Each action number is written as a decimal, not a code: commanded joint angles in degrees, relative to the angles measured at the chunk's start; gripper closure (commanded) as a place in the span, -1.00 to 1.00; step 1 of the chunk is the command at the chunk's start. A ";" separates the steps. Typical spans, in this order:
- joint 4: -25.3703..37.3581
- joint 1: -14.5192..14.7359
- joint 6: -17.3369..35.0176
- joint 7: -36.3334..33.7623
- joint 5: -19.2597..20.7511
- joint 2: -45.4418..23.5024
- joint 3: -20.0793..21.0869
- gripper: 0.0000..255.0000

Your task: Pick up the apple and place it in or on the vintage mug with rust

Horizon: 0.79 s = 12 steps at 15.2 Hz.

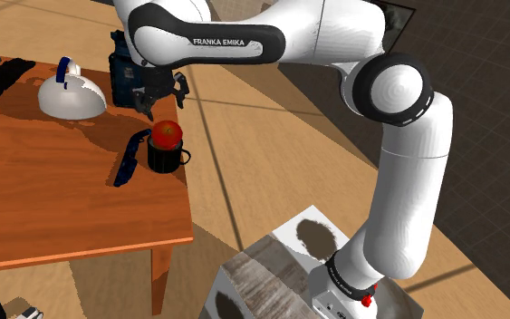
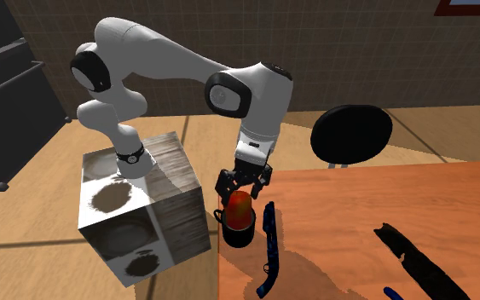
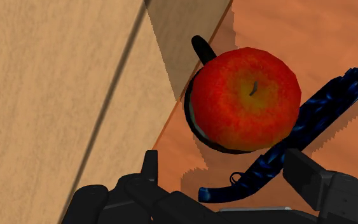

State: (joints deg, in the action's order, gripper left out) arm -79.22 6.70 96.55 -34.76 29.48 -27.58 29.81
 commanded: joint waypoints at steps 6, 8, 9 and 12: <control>8.56 2.76 -7.50 1.02 0.07 -1.03 0.31 -1.00; 8.58 2.76 -7.51 1.02 0.08 -1.04 0.31 -1.00; 8.59 2.76 -7.51 1.02 0.08 -1.04 0.31 -1.00; 8.59 2.76 -7.51 1.02 0.08 -1.04 0.31 -1.00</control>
